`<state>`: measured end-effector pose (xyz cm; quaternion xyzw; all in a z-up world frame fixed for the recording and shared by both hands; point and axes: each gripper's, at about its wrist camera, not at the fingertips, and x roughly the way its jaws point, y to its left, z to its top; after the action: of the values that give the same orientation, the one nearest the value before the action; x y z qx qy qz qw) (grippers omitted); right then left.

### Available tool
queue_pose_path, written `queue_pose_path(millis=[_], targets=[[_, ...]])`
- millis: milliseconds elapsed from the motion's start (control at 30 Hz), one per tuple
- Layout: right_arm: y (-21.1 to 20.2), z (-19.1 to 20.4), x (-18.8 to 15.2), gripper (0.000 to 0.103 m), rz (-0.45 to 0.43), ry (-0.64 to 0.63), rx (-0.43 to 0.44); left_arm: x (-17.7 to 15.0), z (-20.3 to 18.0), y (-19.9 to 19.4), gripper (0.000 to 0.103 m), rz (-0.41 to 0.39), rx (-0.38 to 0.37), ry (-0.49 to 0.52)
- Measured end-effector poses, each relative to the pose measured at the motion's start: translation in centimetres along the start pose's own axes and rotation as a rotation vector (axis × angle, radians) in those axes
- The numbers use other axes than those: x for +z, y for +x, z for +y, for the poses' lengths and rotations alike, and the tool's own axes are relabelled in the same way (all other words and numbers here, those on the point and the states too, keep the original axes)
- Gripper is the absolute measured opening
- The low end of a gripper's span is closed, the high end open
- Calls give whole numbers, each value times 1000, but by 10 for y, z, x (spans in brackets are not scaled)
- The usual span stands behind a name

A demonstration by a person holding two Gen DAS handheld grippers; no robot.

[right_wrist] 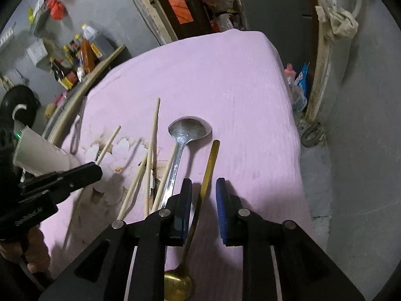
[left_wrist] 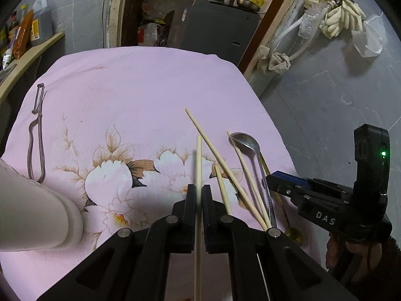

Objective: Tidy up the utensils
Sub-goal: 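Lower the right tool onto the gold spoon handle and close on it, then carry the chopstick with the left tool while the right tool carries the gold spoon to the caddy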

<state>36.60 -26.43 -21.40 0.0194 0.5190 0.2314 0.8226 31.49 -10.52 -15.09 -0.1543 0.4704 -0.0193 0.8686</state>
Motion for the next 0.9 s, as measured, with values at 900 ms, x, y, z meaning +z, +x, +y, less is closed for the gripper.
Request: queue_pose_path(millis=[900], targets=[[-131, 51, -25, 4, -335, 121, 106, 11, 7, -109, 5, -209, -167, 39]])
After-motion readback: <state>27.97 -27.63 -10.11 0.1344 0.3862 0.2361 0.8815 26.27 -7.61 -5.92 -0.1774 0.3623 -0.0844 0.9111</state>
